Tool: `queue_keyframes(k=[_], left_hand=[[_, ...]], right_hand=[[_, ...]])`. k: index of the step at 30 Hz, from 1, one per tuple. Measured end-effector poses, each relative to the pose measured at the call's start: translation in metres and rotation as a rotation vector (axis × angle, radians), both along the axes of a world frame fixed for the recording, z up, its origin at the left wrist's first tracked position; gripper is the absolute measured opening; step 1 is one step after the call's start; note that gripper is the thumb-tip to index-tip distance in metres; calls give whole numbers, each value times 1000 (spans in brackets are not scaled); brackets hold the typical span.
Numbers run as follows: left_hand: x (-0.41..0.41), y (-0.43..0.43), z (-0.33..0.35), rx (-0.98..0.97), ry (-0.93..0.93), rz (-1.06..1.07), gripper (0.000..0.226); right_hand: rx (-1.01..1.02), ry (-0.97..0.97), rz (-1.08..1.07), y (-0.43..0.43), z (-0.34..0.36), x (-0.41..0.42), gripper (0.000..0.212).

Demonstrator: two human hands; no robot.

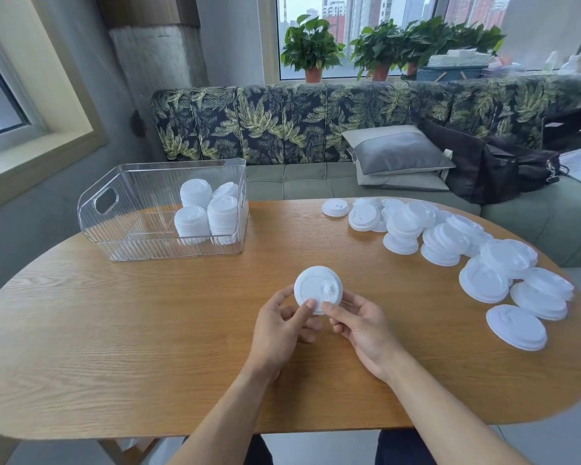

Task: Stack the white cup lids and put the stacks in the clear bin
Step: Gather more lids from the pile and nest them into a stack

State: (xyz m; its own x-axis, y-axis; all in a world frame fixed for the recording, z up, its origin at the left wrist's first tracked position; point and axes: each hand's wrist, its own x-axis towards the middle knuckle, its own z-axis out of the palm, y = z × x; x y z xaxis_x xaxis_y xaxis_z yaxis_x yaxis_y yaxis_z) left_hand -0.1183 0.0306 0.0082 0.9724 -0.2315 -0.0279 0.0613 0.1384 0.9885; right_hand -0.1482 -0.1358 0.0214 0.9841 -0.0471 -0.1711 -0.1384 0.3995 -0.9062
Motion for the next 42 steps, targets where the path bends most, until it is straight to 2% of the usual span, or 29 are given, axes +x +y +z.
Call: queue_keyframes(k=[11,15,19,23,29,34,42], left_hand=[[7,-2,1,21,13,64,32],[27,-6,-2,34,-3,146,28],[57,-11,-4,47,-13,191,28],[97,-12,-5,43,-19,217,27],[165,-17,-6,65,-48,233,26],[213,-22,-6,41,-61,236,24],[259,-28,-7,-2,-86,234,20]], right_hand=[[1,17,-13,-2,-5,6,55],[-42,43,-152,-2,-7,25,38],[-348,18,-381,-9,-15,58,23],[-668,-85,-406,-16,-23,98,26],[-1000,-216,-469,-20,-24,176,32],[-1396,-174,-410,-27,-21,248,54],[-1721,-83,-407,-34,-28,331,62]])
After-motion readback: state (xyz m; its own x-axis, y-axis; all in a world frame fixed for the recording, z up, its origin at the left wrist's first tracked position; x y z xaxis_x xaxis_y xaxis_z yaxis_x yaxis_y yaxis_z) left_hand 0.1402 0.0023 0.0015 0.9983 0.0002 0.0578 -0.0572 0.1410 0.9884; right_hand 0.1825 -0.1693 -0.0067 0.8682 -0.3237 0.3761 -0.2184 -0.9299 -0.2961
